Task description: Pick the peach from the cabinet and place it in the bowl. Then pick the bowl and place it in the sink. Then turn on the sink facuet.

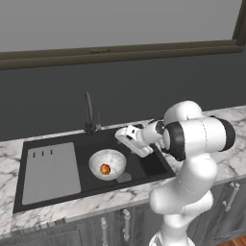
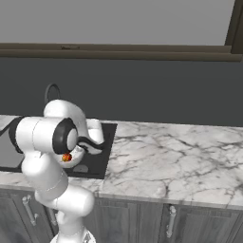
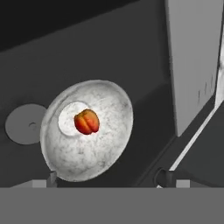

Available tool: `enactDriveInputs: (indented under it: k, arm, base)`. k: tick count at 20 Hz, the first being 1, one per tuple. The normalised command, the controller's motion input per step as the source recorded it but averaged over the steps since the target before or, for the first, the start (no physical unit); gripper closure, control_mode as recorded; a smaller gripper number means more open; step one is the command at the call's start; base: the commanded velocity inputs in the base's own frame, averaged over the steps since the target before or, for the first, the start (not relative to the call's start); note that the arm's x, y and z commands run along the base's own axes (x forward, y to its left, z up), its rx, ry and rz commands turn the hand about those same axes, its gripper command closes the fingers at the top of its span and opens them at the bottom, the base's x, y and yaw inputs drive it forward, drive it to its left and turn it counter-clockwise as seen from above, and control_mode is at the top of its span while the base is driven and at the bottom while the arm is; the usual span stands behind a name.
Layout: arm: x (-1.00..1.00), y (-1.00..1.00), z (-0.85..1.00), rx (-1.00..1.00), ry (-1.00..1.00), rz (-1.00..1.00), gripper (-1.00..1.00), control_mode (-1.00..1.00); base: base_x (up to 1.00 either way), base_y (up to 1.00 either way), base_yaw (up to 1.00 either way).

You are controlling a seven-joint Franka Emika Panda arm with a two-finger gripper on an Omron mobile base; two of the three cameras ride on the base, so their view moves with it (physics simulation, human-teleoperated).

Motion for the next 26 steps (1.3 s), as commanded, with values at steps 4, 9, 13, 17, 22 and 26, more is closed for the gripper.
enactDriveInputs:
  k: [4,9,13,17,22,26]
  arm:
    - [0.0,0.0,1.0,0.01,0.14,-0.1,-1.0,-1.0]
    - [0.0,0.0,1.0,0.01,0.13,-0.08,-1.0,-1.0]
    - [-0.14,0.0,1.0,0.03,0.03,-0.06,-1.0,-1.0]
    - [-0.33,-0.05,1.0,0.03,0.01,-0.07,-1.0,-1.0]
    - [-0.31,-0.14,0.89,0.07,0.05,-0.04,-1.0,-1.0]
    - [-0.15,-0.21,0.0,0.25,0.17,0.07,-1.0,-1.0]
  base:
    - [0.0,0.0,0.0]
    - [0.0,0.0,0.0]
    - [0.0,0.0,0.0]
    - [0.0,0.0,0.0]
    - [0.0,0.0,0.0]
    - [0.0,0.0,0.0]
